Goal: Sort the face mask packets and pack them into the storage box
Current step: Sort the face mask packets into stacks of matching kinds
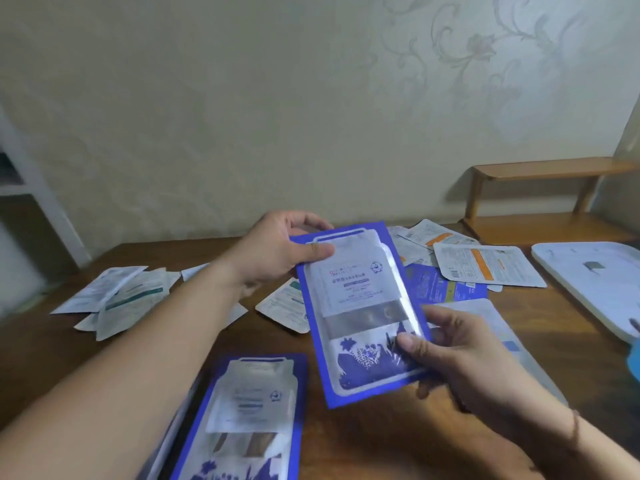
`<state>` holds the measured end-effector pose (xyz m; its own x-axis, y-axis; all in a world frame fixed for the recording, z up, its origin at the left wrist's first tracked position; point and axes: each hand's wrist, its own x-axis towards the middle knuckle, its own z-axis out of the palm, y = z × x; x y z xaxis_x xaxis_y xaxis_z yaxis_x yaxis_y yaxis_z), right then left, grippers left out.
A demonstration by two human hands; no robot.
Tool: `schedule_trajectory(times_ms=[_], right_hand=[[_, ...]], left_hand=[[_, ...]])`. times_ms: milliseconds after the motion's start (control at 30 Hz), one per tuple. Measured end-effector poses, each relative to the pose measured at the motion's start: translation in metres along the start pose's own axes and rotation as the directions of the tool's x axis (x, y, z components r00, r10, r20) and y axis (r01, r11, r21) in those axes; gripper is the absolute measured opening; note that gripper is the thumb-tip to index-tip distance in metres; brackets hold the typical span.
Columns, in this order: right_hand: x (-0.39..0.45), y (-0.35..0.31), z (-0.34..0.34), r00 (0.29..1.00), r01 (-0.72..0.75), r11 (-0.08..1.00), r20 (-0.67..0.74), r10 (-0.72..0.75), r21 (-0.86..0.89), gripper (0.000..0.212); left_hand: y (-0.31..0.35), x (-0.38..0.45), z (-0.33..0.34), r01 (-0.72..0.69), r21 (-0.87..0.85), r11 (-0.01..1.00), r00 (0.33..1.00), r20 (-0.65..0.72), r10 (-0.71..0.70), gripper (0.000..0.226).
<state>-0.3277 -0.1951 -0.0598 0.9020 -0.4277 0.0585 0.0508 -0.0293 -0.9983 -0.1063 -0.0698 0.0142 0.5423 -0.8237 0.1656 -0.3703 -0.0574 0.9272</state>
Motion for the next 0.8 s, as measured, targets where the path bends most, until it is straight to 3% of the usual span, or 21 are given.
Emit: schedule_trajectory(times_ms=[133,200,300,433,567,800], right_hand=[[-0.021,0.002,0.037,0.999,-0.046,0.997,0.028,0.044,0.055,0.08],[-0.033,0.008,0.057,0.997,-0.031,1.0,0.072,0.031,0.001,0.09],[-0.043,0.013,0.082,0.989,-0.033,0.997,0.142,0.044,-0.077,0.087],[-0.045,0.017,0.104,0.97,-0.109,0.986,0.206,0.133,-0.124,0.073],[-0.044,0.03,0.123,0.939,-0.195,0.957,0.242,0.245,-0.213,0.08],[-0.04,0.026,0.129,0.92,-0.127,0.861,0.266,0.288,-0.493,0.086]], left_hand=[[-0.007,-0.011,-0.024,0.213,0.239,0.947,0.965,0.102,-0.243,0.018],[-0.019,-0.018,-0.039,0.274,0.373,0.886,0.923,0.156,-0.351,0.016],[-0.036,-0.03,-0.055,0.313,0.477,0.821,0.859,0.226,-0.459,0.01],[-0.052,-0.038,-0.062,0.241,0.657,0.714,0.83,0.242,-0.503,0.017],[-0.066,-0.043,-0.063,0.175,0.802,0.571,0.785,0.236,-0.573,0.011],[-0.071,-0.049,-0.061,0.148,0.839,0.524,0.823,0.189,-0.535,0.02]])
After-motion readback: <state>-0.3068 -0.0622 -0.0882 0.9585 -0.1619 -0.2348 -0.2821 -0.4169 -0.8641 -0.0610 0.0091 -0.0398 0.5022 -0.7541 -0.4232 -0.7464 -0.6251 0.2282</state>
